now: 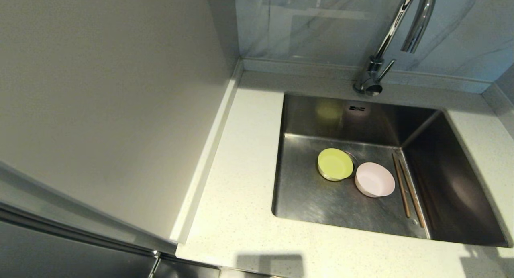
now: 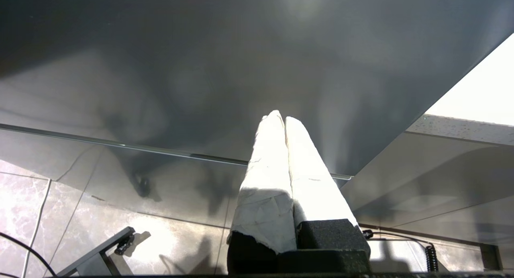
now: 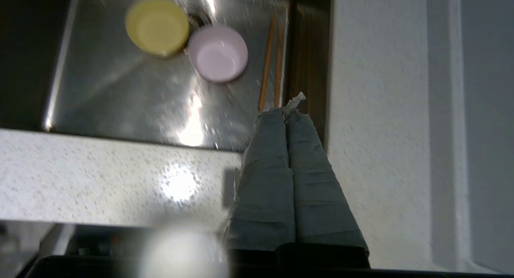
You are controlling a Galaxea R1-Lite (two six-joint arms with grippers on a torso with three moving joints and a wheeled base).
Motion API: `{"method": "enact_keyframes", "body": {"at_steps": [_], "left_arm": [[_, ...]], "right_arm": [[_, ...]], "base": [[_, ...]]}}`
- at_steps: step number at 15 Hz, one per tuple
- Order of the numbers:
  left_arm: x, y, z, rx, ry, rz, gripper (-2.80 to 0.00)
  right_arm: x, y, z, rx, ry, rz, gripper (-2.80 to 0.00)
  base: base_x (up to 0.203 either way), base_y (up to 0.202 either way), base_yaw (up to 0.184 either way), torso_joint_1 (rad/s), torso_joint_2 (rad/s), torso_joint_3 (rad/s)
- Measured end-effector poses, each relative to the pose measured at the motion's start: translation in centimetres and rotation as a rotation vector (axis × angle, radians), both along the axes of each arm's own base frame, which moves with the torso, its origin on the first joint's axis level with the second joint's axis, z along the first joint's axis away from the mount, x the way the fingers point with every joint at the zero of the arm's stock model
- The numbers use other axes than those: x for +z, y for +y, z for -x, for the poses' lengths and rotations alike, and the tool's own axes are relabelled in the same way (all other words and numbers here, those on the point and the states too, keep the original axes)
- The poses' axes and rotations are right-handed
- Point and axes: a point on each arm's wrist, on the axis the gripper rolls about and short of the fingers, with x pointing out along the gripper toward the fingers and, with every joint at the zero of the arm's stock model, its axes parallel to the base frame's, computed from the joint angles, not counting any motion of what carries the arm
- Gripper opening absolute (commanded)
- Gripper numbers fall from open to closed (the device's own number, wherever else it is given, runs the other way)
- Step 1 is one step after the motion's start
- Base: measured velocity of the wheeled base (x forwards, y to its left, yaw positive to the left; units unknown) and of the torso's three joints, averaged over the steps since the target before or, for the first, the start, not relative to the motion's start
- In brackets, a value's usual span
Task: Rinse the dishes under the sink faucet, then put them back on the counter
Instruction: Put a bowl back to the table from the sink
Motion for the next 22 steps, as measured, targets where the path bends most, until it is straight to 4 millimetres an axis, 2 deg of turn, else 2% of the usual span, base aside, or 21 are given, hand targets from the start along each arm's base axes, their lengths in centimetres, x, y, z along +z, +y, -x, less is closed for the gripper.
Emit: {"method": "enact_keyframes", "body": {"at_steps": [2,5,7,10,17,22], "left_arm": [[0.0,0.0,0.0,0.000,0.000,0.000,-2.80],[0.0,0.0,0.0,0.000,0.000,0.000,-2.80],[0.0,0.0,0.0,0.000,0.000,0.000,-2.80],[0.0,0.0,0.0,0.000,0.000,0.000,-2.80],[0.0,0.0,0.0,0.000,0.000,0.000,-2.80],[0.0,0.0,0.0,0.000,0.000,0.000,-2.80]], "right_arm": [[2.0,-0.1,-1.8,-0.022,0.195,0.014,-2.80],[2.2,0.0,-4.5,0.003,0.486,0.008,-2.80],[1.9,0.0,-5.2,0.020,0.612,0.005,-2.80],[2.6,0.0,-5.1,0.044,0.742,-0.009,-2.80],[4.7,0.0,-9.2,0.087,0.745,0.000,-2.80],[4.8,-0.6,-12.8,0.103,0.682,0.079,-2.80]], "base": [[0.000,0.000,0.000,0.000,0.00,0.000],[0.000,0.000,0.000,0.000,0.00,0.000],[0.000,0.000,0.000,0.000,0.00,0.000],[0.000,0.000,0.000,0.000,0.00,0.000],[0.000,0.000,0.000,0.000,0.00,0.000],[0.000,0.000,0.000,0.000,0.00,0.000]]}}
